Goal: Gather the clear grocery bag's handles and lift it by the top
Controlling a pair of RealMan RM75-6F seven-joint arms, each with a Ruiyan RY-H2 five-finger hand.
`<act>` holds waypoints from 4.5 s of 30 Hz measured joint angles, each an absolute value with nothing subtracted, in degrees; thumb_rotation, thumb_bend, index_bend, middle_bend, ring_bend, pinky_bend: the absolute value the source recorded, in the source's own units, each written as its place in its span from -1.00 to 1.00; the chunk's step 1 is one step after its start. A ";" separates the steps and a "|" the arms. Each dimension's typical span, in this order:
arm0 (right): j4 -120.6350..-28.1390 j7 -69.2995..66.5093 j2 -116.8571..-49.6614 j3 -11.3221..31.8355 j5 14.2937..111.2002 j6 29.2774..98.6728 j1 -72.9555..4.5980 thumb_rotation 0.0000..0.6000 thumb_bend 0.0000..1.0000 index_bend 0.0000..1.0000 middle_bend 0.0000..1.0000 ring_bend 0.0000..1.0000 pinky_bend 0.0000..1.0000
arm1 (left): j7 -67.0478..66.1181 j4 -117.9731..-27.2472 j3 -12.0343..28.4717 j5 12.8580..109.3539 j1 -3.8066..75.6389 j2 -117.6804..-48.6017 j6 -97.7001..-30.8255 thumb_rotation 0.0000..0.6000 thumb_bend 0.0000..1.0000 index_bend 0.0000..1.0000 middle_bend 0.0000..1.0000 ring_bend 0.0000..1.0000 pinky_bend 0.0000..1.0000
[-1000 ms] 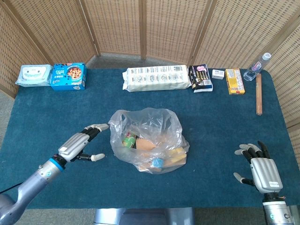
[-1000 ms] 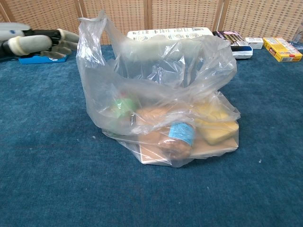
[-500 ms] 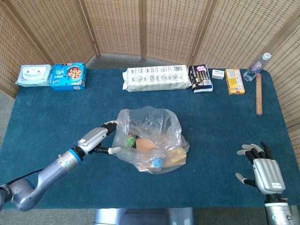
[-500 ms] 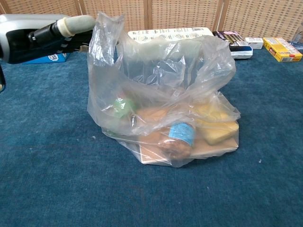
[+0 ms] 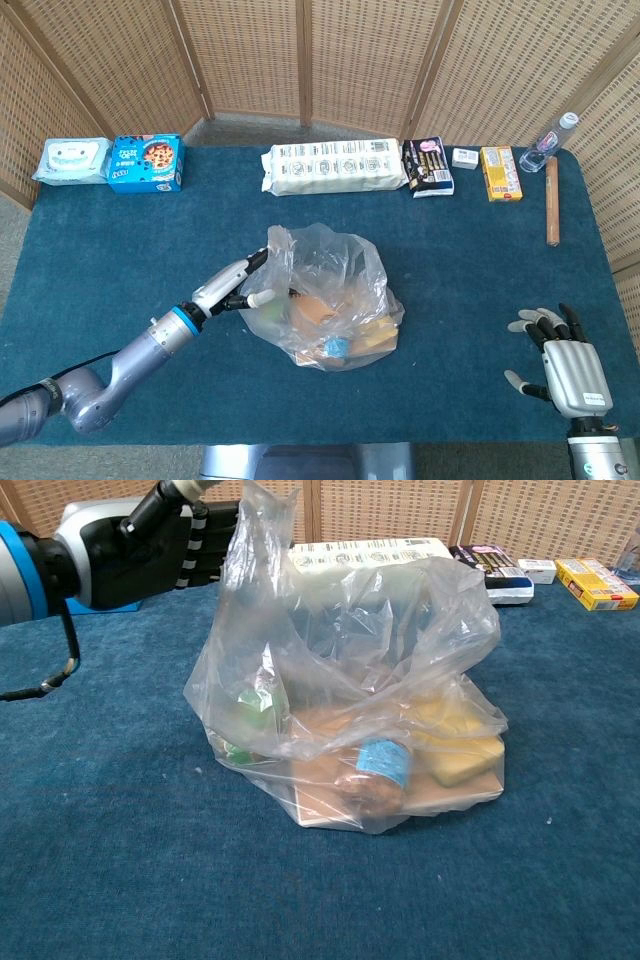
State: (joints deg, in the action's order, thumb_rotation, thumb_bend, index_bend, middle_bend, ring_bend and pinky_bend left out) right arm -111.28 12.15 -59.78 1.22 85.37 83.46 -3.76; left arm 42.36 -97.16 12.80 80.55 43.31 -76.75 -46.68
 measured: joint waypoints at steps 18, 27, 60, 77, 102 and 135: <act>-111.27 11.16 -59.22 1.18 86.40 84.53 -3.00 1.00 -0.61 -0.35 -0.53 -0.65 -0.99 | 67.35 -94.11 16.41 75.65 46.21 -80.00 -39.17 -1.00 -0.86 -1.00 -0.91 -1.00 -0.77; -111.18 10.64 -59.10 1.21 86.90 84.99 -2.72 1.00 -0.61 -0.35 -0.53 -0.65 -1.00 | 82.27 -93.89 20.52 72.48 46.99 -80.40 -32.46 -1.00 -0.85 -1.00 -0.91 -1.00 -0.75; -110.47 9.47 -59.36 1.34 88.44 85.63 -2.33 1.00 -0.61 -0.35 -0.53 -0.65 -1.00 | 125.10 -97.22 27.48 94.10 39.19 -75.39 -32.22 -1.00 -0.75 -1.00 -0.87 -0.89 -0.61; -110.09 8.23 -59.14 1.24 89.74 86.70 -1.88 1.00 -0.61 -0.34 -0.53 -0.65 -1.00 | 140.93 -88.19 7.53 101.57 47.73 -72.69 -46.96 -1.00 -0.74 -1.00 -0.87 -0.89 -0.61; -109.17 7.00 -59.33 1.27 90.35 86.98 -1.59 1.00 -0.61 -0.33 -0.53 -0.65 -1.00 | 140.74 -89.08 -3.78 100.45 56.98 -68.77 -48.99 -1.00 -0.74 -1.00 -0.87 -0.89 -0.62; -108.26 4.10 -59.08 1.23 92.83 89.44 -0.72 1.00 -0.61 -0.29 -0.52 -0.65 -1.00 | 142.01 -87.21 7.89 78.90 64.89 -77.90 -37.51 -0.19 -0.31 -0.49 -0.27 -0.32 -0.01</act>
